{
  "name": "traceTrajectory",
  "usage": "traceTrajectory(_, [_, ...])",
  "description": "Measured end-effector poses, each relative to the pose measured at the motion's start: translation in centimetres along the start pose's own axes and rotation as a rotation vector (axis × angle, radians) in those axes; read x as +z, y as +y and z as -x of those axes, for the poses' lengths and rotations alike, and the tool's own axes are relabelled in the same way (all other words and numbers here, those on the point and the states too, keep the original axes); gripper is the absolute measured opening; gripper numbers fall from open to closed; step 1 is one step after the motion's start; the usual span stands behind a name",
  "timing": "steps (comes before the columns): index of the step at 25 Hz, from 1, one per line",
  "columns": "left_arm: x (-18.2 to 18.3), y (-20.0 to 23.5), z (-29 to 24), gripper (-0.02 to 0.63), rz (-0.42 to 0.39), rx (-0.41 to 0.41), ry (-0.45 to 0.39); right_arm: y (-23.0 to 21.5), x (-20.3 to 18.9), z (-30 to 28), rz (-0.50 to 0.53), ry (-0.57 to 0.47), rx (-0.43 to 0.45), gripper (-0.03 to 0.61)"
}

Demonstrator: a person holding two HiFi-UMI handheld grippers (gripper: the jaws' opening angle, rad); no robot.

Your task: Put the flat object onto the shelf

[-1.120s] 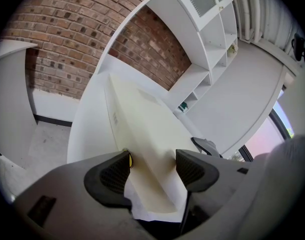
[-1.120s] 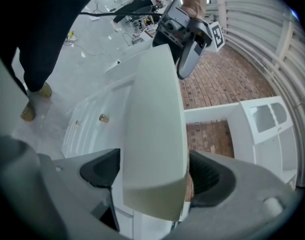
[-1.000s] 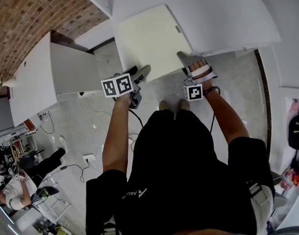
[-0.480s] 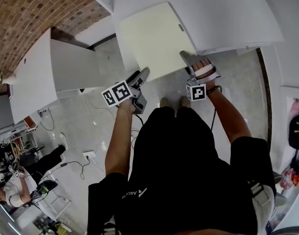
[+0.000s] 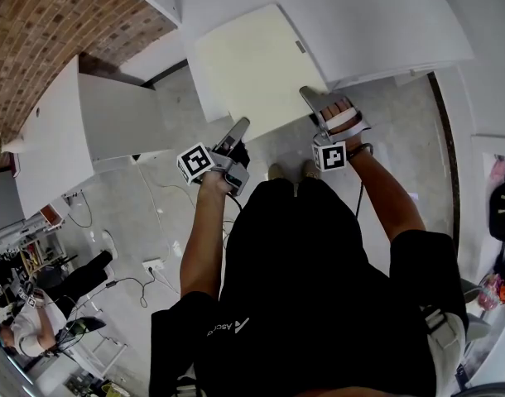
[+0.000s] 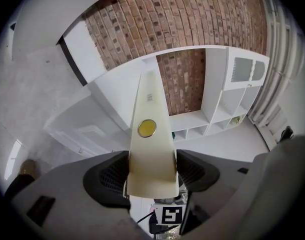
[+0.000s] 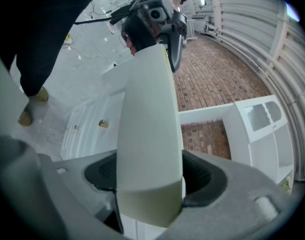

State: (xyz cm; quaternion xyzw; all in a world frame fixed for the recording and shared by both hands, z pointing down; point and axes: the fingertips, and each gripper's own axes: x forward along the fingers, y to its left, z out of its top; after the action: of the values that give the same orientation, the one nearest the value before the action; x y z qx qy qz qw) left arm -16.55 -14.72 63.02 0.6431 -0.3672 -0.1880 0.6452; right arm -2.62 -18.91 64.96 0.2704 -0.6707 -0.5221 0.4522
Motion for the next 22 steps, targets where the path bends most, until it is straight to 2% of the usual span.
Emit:
traceTrajectory(4, [-0.8,-0.8,-1.0,0.311,0.066,-0.076,0.032,-0.1,0.1,0.2,-0.006,-0.007,-0.007,0.330])
traceTrajectory(8, [-1.4,-1.2,-1.8,0.318,0.058,-0.094,0.055,-0.2,0.0,0.3,-0.005,0.002,-0.014,0.330])
traceTrajectory(16, [-0.9,-1.6,-2.4,0.316,0.080,-0.174,-0.008,-0.2,-0.2,0.4,-0.013,0.010,-0.003,0.328])
traceTrajectory(22, [-0.5,-2.2,-2.3,0.285,0.103,-0.203,-0.028,-0.4,-0.1,0.6,-0.020,0.013,-0.005,0.325])
